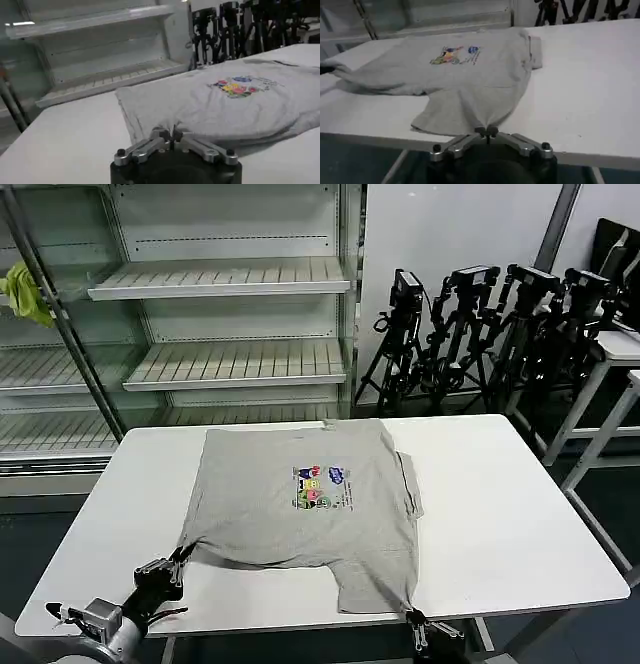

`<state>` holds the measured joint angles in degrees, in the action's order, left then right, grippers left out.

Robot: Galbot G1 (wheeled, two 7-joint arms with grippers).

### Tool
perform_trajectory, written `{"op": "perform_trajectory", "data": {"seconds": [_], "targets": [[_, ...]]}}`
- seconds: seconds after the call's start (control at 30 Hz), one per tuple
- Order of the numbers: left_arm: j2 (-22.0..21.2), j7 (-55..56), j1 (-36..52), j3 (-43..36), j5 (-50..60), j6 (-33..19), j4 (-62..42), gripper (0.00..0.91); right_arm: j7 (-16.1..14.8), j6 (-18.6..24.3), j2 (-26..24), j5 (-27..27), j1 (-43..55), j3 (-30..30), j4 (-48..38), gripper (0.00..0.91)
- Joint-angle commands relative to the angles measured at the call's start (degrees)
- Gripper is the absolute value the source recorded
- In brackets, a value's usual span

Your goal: Fold and organize the clothes.

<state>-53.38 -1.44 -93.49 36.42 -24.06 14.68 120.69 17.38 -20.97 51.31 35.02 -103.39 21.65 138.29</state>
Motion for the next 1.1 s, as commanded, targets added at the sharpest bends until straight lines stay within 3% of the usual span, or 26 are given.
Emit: {"op": "perform_trajectory", "data": {"seconds": [0.03,0.27,0.63,1.1], "targets": [[0.4,0.0,1.1,-0.3,0.1,0.0,-0.3,0.05,0.1,0.0,-0.7,0.9,0.2,2.7,1.7,0.0],[1.6,0.0,5.9,-2.2,-0.5,0.0,-3.0,0.05,1.2,-1.4,-2.4,5.8,8.5,4.2,0.2,0.0],[2.5,0.0,15.5,-6.3,-1.4,0.3,-8.7,0.05,1.1,-3.0,-5.9,13.1,24.8,1.4,-7.7,0.0],[1.9,0.0,25.5,-9.7,-1.9,0.6,-14.3,0.05,-0.3,-3.3,-4.9,14.4,47.9,-10.3,-21.3,0.0]]}}
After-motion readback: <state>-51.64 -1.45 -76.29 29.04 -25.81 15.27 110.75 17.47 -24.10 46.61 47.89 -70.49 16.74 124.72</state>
